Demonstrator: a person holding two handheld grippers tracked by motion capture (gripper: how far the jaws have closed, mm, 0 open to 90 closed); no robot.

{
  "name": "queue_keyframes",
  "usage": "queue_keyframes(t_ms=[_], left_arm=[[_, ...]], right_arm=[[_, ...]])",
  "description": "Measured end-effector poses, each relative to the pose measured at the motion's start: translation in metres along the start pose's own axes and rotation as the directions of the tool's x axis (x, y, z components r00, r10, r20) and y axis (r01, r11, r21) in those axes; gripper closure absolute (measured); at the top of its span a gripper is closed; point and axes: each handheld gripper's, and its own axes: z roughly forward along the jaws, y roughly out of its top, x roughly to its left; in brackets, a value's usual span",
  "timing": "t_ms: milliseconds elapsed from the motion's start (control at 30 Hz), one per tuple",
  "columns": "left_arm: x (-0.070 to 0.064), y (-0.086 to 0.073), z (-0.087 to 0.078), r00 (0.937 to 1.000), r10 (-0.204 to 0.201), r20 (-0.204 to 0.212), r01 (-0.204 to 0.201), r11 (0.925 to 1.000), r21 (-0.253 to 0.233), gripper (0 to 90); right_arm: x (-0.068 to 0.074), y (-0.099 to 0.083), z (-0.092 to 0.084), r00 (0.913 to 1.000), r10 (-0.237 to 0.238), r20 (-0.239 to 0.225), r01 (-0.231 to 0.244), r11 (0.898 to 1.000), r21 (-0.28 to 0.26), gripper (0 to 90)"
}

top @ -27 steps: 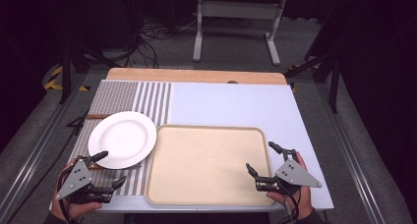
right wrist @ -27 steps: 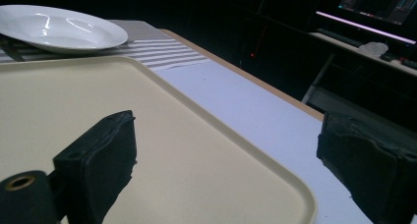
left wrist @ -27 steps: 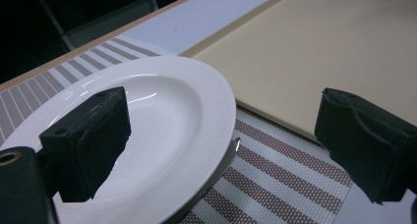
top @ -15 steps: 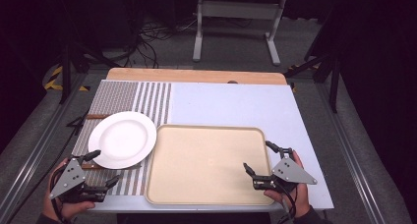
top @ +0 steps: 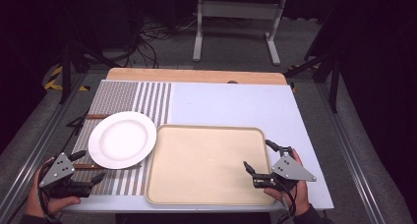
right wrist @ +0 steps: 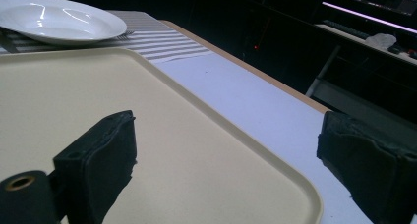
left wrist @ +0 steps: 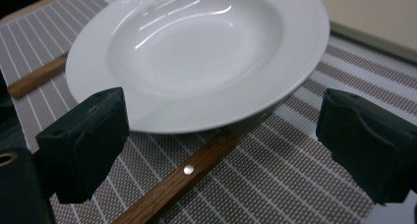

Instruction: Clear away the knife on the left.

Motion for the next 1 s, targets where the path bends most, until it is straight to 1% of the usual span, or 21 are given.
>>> queue_keyframes(t_ms=[33, 67, 100, 167, 200, 233, 300, 333, 367, 400, 433, 500, 600, 633, 733, 767, 800, 833, 933, 1000], left_arm=[[0.002, -0.002, 0.002, 1.0000, 0.000, 0.001, 0.000, 0.9999, 0.017, 7.6], [0.005, -0.005, 0.006, 1.0000, 0.002, 0.003, -0.002, 0.9983, 0.058, 7.8], [0.008, -0.007, 0.009, 0.9998, -0.009, 0.020, 0.007, 0.9962, 0.087, 7.8], [0.014, -0.009, 0.013, 0.9987, -0.031, 0.040, 0.027, 0.9935, 0.111, 9.6], [0.017, -0.010, 0.014, 0.9974, -0.054, 0.048, 0.048, 0.9918, 0.118, 9.3], [0.018, -0.009, 0.014, 0.9967, -0.064, 0.050, 0.058, 0.9913, 0.118, 9.4], [0.019, -0.009, 0.015, 0.9960, -0.072, 0.054, 0.065, 0.9908, 0.118, 10.5], [0.019, -0.008, 0.016, 0.9960, -0.069, 0.055, 0.061, 0.9885, 0.138, 11.7], [0.019, -0.008, 0.016, 0.9960, -0.069, 0.055, 0.061, 0.9885, 0.138, 12.3], [0.019, -0.007, 0.019, 0.9960, -0.061, 0.065, 0.050, 0.9853, 0.163, 13.5], [0.018, -0.007, 0.019, 0.9957, -0.060, 0.070, 0.047, 0.9842, 0.171, 15.6], [0.015, -0.007, 0.020, 0.9945, -0.043, 0.096, 0.023, 0.9794, 0.201, 19.7], [0.014, -0.007, 0.020, 0.9931, -0.042, 0.109, 0.019, 0.9789, 0.203, 26.2], [0.012, -0.007, 0.018, 0.9881, -0.050, 0.146, 0.018, 0.9771, 0.212, 28.6], [0.010, -0.006, 0.015, 0.9822, -0.039, 0.184, -0.004, 0.9740, 0.226, 35.2], [0.009, -0.005, 0.014, 0.9822, -0.027, 0.186, -0.017, 0.9728, 0.231, 37.8], [0.008, -0.004, 0.013, 0.9823, -0.027, 0.185, -0.018, 0.9716, 0.236, 39.7], [0.008, -0.004, 0.014, 0.9819, -0.034, 0.186, -0.012, 0.9709, 0.239, 40.8], [0.007, -0.001, 0.018, 0.9833, -0.048, 0.175, 0.005, 0.9714, 0.237, 43.6], [0.005, 0.001, 0.020, 0.9832, -0.047, 0.177, 0.005, 0.9724, 0.233, 48.8]], right_arm=[[-0.001, 0.000, 0.000, 1.0000, 0.005, -0.001, -0.005, 1.000, 0.000, 8.7], [-0.001, -0.001, 0.000, 1.0000, 0.010, -0.003, -0.010, 1.000, 0.003, 8.7], [-0.001, -0.001, 0.000, 0.9999, 0.009, -0.007, -0.009, 1.000, 0.006, 8.7], [-0.001, -0.001, 0.002, 0.9999, 0.014, -0.008, -0.014, 1.000, 0.010, 8.7], [-0.001, -0.002, 0.002, 0.9998, 0.014, -0.014, -0.014, 1.000, 0.012, 8.7], [-0.001, -0.002, 0.003, 0.9996, 0.017, -0.024, -0.017, 1.000, 0.017, 8.7], [-0.001, -0.003, 0.004, 0.9993, 0.020, -0.032, -0.019, 1.000, 0.022, 8.8], [-0.001, -0.003, 0.004, 0.9991, 0.021, -0.037, -0.020, 1.000, 0.024, 8.8], [-0.001, -0.004, 0.005, 0.9989, 0.025, -0.040, -0.024, 0.999, 0.025, 8.8], [-0.001, -0.004, 0.005, 0.9987, 0.028, -0.043, -0.027, 0.999, 0.028, 8.8], [-0.001, -0.005, 0.005, 0.9987, 0.027, -0.044, -0.026, 0.999, 0.033, 8.8], [-0.001, -0.005, 0.005, 0.9983, 0.030, -0.050, -0.028, 0.999, 0.035, 8.9], [-0.002, -0.006, 0.005, 0.9979, 0.037, -0.054, -0.035, 0.999, 0.036, 9.0], [-0.002, -0.006, 0.005, 0.9977, 0.038, -0.056, -0.036, 0.999, 0.038, 9.0], [-0.002, -0.006, 0.006, 0.9974, 0.041, -0.059, -0.039, 0.998, 0.043, 9.0], [-0.002, -0.007, 0.006, 0.9973, 0.041, -0.061, -0.038, 0.998, 0.045, 9.0], [-0.002, -0.006, 0.006, 0.9973, 0.039, -0.062, -0.036, 0.998, 0.047, 9.0], [-0.002, -0.007, 0.006, 0.9972, 0.038, -0.064, -0.035, 0.998, 0.048, 9.0], [-0.001, -0.007, 0.007, 0.9970, 0.039, -0.067, -0.035, 0.998, 0.054, 9.0], [-0.001, -0.007, 0.008, 0.9969, 0.036, -0.070, -0.032, 0.998, 0.056, 9.0]])
